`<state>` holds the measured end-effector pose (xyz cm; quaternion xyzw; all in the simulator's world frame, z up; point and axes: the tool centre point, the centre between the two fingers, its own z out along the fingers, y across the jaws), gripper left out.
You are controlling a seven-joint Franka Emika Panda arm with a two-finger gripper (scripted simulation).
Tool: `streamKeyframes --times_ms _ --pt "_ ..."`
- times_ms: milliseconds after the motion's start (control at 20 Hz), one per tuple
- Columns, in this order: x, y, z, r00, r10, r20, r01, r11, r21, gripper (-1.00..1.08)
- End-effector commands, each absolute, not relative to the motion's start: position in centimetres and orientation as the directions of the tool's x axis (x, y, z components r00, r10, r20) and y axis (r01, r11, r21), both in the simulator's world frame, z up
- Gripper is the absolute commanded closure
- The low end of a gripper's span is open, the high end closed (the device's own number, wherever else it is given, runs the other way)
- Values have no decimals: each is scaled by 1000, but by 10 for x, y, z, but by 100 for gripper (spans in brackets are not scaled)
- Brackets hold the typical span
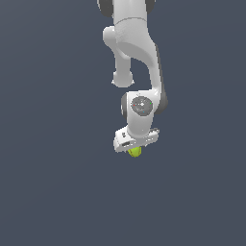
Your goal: Pick up the object and move it to a goal position.
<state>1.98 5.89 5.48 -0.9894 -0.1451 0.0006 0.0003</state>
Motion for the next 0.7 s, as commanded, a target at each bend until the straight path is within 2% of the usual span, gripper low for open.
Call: streamKeyframes --times_ms 0,200,250,650 --pt "20 59 45 958 288 0 288 -958 0 -92" --pt "21 59 41 958 288 0 288 -958 0 -92" --pt "21 59 41 958 288 0 288 -958 0 108" --pt "21 59 41 958 288 0 288 -958 0 108"
